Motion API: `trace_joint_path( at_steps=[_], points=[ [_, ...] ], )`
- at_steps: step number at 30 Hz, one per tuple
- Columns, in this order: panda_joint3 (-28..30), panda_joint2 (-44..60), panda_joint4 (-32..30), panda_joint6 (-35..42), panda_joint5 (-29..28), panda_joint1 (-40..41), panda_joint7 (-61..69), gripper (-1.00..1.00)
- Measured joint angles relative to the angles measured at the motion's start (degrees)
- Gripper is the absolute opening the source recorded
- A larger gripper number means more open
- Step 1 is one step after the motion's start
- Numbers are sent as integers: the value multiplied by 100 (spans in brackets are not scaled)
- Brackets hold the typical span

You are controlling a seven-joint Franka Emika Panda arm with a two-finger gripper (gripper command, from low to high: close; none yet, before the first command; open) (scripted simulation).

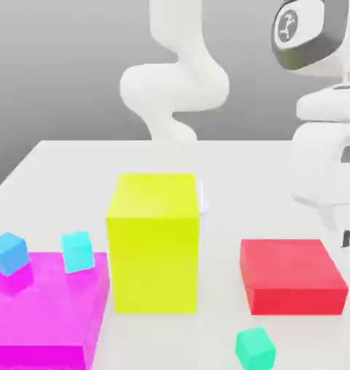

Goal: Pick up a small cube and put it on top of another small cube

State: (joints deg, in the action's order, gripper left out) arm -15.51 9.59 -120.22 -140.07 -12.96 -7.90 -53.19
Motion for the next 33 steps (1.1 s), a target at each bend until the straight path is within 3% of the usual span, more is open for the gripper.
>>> trace_joint_path(
  at_steps=[9, 13, 14, 20, 25, 33],
  points=[
    [-216, 1817, 377, -319, -191, -545, -86, 0],
    [5, 2646, 571, -839, -451, -788, -257, 0],
    [49, 2765, 600, -926, -496, -824, -287, -100],
    [70, 2824, 615, -972, -499, -843, -288, -100],
    [-146, 2129, 485, -371, -187, -635, -86, -100],
    [702, 916, -47, 584, 875, 413, -1144, -100]
  ],
)
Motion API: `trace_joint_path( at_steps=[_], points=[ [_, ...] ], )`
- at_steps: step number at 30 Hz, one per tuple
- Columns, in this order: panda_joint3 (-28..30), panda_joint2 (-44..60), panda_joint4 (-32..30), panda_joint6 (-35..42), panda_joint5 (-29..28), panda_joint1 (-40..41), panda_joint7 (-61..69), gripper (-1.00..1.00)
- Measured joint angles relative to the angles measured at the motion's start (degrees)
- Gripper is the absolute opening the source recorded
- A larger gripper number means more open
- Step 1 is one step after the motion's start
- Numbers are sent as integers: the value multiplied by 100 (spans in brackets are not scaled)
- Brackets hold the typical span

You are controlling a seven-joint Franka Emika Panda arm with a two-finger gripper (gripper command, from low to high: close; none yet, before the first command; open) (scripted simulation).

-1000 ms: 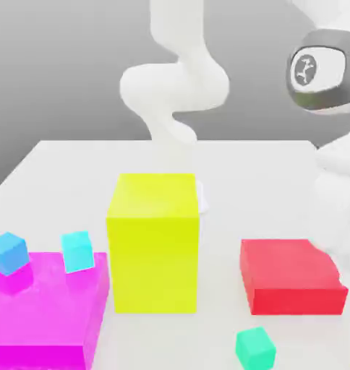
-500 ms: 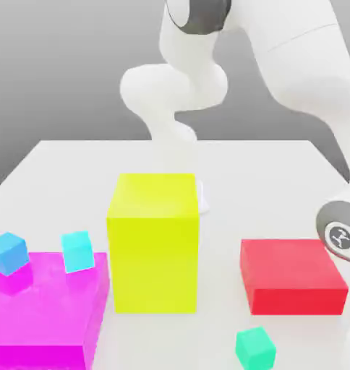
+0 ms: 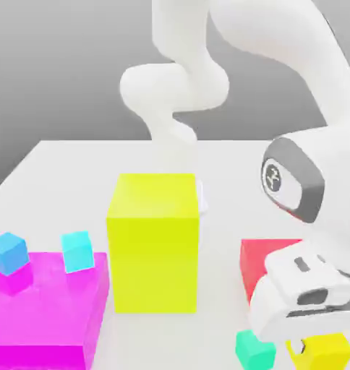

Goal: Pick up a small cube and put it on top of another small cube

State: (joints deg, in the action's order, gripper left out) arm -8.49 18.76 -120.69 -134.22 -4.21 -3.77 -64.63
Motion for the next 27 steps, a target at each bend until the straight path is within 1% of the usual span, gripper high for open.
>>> trace_joint_path(
  at_steps=[4, 6, 8, 10, 16, 17, 19, 20, 24, 25, 27],
  points=[
    [478, -768, -578, 148, 414, 391, -853, -100],
    [704, -1163, -900, 183, 549, 597, -1343, -100],
    [908, -1572, -1239, 209, 639, 969, -1888, -100],
    [1055, -2019, -1611, 231, 690, 1425, -2520, -100],
    [1322, -3373, -2753, 266, 709, 2277, -4508, -100],
    [1328, -3593, -2971, 223, 635, 2454, -4879, -100],
    [1245, -3921, -3390, 37, 381, 2761, -5550, -100],
    [1224, -3894, -3519, -139, 312, 2834, -5706, -100],
    [1222, -3298, -3823, -1059, 264, 2889, -5837, -100],
    [1225, -3178, -3865, -1222, 271, 2886, -5836, 100],
    [1225, -3178, -3865, -1222, 271, 2886, -5836, 100]
  ],
)
